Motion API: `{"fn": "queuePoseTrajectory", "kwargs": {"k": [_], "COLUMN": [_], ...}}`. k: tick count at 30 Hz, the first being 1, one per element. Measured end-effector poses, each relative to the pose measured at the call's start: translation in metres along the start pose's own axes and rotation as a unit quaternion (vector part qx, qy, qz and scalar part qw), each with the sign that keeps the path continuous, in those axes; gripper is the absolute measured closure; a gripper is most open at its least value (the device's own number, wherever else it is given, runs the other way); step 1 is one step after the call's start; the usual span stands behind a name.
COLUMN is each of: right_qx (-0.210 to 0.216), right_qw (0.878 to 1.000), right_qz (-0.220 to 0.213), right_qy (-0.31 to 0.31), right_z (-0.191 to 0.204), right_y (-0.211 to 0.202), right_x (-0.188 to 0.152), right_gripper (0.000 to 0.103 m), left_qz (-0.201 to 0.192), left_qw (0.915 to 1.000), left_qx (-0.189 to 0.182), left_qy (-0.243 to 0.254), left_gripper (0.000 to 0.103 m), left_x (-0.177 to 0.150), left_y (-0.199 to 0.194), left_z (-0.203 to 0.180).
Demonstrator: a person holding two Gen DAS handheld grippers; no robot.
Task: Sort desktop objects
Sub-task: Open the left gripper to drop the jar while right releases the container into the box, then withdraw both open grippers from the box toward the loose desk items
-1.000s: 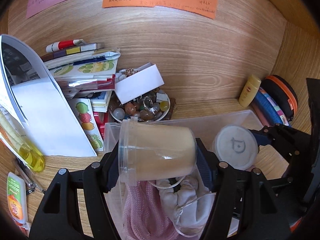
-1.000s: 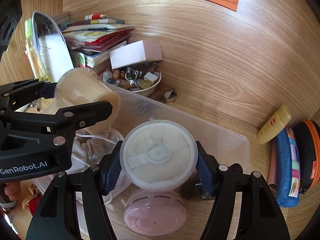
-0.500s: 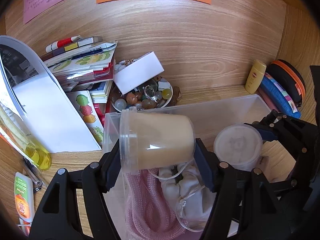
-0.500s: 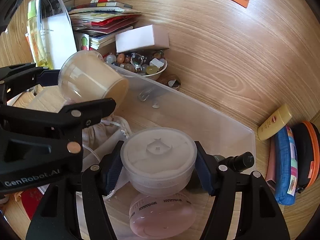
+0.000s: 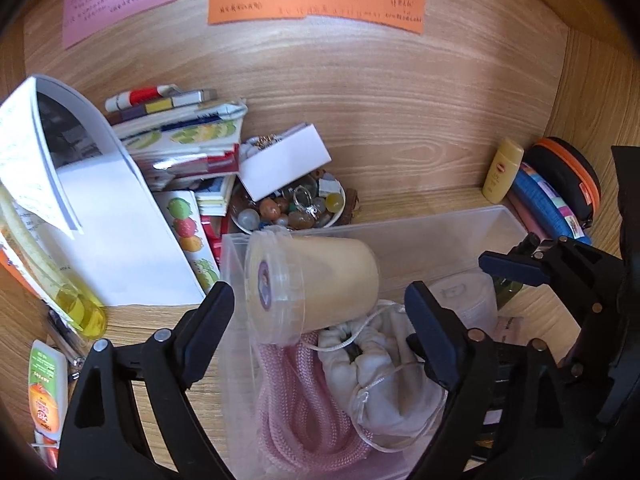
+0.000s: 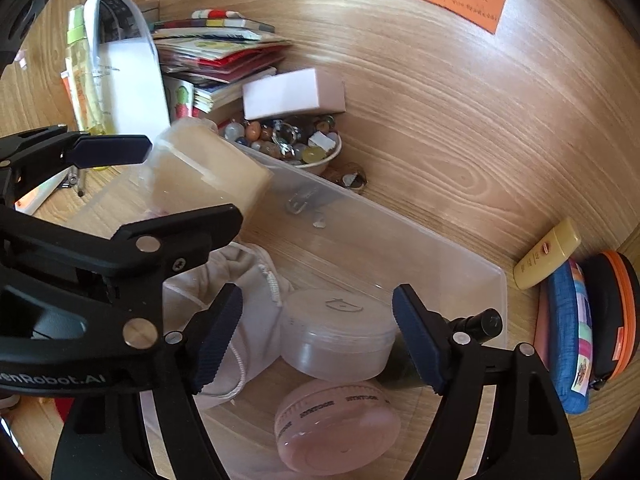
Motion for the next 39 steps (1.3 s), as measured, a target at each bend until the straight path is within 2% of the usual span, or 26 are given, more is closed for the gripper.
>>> {"fn": "queuePoseTrajectory", "kwargs": {"k": [7,14,20,33,39], "right_qx": [-0.016,-0.013,-0.016,-0.056,-0.077], "right_qw": [0.999,0.998,0.995,0.995,0.995], "right_qz": [-0.045,-0.069,-0.099,-0.078,-0.06], "right_qy": [-0.014,-0.007,-0.013,0.007,0.018], "right_z": [0.005,-0.003,-0.009,-0.042,-0.055], "right_y": [-0.027,-0.057,-0.088,-0.111,-0.116], "right_x": [0.004,0.003,-0.007,-0.055,-0.082], "right_gripper": [0.027,0.026,0.022,0.022,0.022], "left_qz": [-0.028,-0.058,-0.073,-0.034,-0.004], "left_qw": [0.9995,0.9981,0.997,0.9986,0.9997], "left_qx": [0.016,0.019,0.025,0.039,0.013], "left_qy": [0.0,-0.002,0.007,0.005,-0.023], "left_gripper": [0.01,0.007,0.005,0.004,0.004], "left_x": [0.004,0.009,-0.001,-0.049,-0.073], "left_y": [-0.021,-0.055,-0.083,-0.098,-0.099], "left_z": [0.001,0.009,0.012,0.021,0.024]}}
Point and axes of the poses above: each gripper's, at about its wrist camera, not at the fingertips, and y roughly the way its jaws point, z to its left, x to its top, the point moved 4 cm from there along y, roughly the way its jaws point, and after that the axes turned 5 degrees about y, right-handed, at the moved point
